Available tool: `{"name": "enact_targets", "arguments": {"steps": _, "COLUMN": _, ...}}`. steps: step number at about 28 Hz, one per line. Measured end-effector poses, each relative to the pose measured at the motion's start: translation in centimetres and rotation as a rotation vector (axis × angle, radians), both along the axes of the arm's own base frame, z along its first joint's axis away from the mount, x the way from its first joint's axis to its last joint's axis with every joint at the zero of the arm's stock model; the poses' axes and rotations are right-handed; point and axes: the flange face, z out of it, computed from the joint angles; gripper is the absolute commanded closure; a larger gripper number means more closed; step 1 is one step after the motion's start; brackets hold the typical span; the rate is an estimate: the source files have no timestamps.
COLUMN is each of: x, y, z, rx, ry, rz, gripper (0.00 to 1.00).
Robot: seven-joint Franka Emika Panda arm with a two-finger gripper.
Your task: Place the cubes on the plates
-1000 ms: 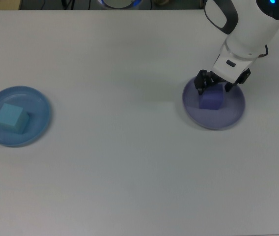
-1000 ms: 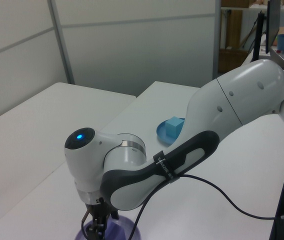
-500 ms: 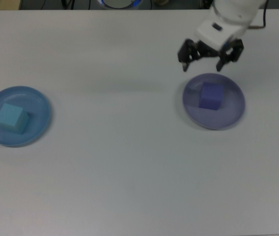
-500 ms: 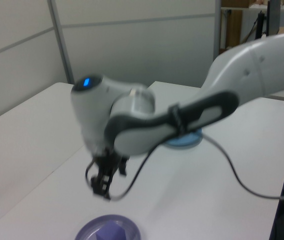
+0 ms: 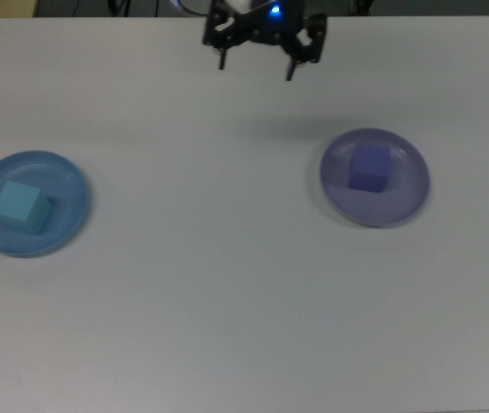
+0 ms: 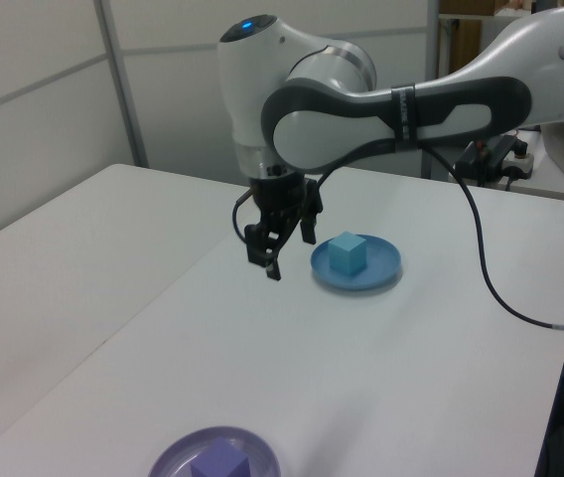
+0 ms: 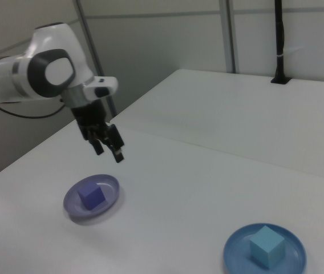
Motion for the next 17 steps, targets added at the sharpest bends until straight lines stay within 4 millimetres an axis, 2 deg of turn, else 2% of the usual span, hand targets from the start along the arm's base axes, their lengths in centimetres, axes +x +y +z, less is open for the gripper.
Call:
{"name": "enact_targets", "arguments": {"steps": 6, "x": 1.0, "y": -6.5, "z": -0.5, "rx": 0.007, "ry": 0.018, "rz": -0.054, "gripper": 0.00}}
{"name": "enact_targets", "arguments": {"steps": 10, "x": 1.3, "y": -9.4, "z": -0.5, "rx": 0.069, "ry": 0.034, "rz": -0.036, "gripper": 0.00}}
{"name": "enact_targets", "arguments": {"steps": 17, "x": 1.4, "y": -10.7, "z": -0.2, "rx": 0.115, "ry": 0.026, "rz": -0.024, "gripper": 0.00}}
